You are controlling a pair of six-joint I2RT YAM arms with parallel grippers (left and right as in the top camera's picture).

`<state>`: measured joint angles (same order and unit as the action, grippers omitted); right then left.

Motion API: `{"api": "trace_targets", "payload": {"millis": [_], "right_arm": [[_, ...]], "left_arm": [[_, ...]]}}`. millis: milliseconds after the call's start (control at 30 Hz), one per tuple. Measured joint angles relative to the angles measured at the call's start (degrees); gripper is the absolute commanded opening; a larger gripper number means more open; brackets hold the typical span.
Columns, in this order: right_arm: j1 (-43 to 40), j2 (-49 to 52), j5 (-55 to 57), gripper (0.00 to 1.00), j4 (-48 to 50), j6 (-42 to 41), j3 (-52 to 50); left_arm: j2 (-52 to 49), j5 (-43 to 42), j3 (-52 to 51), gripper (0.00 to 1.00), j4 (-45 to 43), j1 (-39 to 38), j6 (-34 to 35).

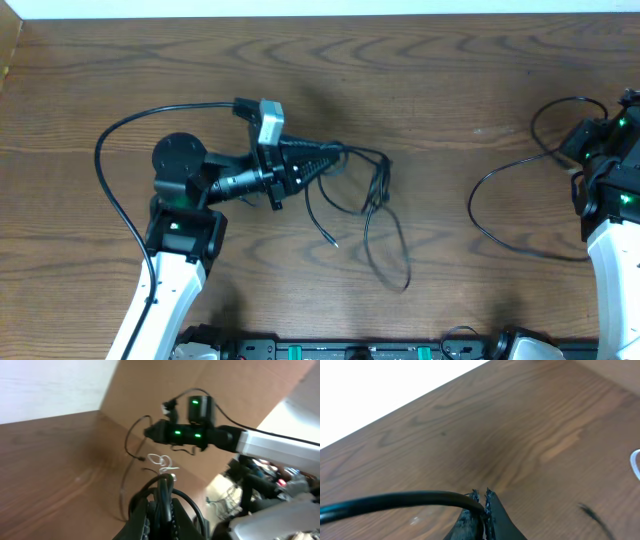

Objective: Untangle cables
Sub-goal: 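Pull the black cable far right with the right gripper, stretching it out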

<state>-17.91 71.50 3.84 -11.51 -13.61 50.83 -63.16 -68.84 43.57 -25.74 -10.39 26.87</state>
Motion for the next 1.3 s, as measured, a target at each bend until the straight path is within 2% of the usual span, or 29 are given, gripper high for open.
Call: {"api": "trace_targets", "payload": {"millis": [200,433,600,700,800,900,1033,1133,1233,1300], "right_arm": [[-0.13,0.02,-8.72,0.02,-2.82,0.48,0.13],[-0.17,0.98,-10.43,0.08,-22.23,-9.33,0.39],[-0.15,1.03,-12.09,0.01,-34.32,-13.38,0.44],[-0.15,1.03,-12.46,0.01,-36.04,-14.64,0.42],[-0.15,1.07,-13.16,0.01,-30.91,-15.34,0.37],[-0.15,1.29,-15.43,0.01,-18.88,-15.54,0.22],[-0.15,2.97,-21.90,0.01,10.03,-16.17,0.17],[-0.15,4.92,-25.77,0.01,36.24,-19.28,0.83],[-0.15,5.62,-27.26,0.01,41.70,-20.94,4.94],[-0.11,6.14,-28.17,0.01,37.18,-20.50,9.38]], "left_arm": [[-1.66,0.42,0.00,0.08,0.04,1.20,-0.37],[-2.12,0.42,0.00,0.08,0.11,1.18,-0.37],[-2.12,0.46,0.00,0.08,1.03,1.18,-0.39],[-2.14,0.61,0.00,0.08,1.75,1.20,-0.42],[-2.16,0.61,0.00,0.08,2.01,1.18,-0.42],[-2.16,0.63,0.00,0.08,2.40,1.18,-0.44],[-2.29,0.66,0.00,0.08,2.84,1.18,-0.59],[-2.36,0.70,0.02,0.08,2.82,1.18,-0.74],[-2.36,0.81,0.02,0.08,2.84,1.18,-0.87],[-2.36,0.83,0.02,0.08,2.84,1.18,-1.05]]}}
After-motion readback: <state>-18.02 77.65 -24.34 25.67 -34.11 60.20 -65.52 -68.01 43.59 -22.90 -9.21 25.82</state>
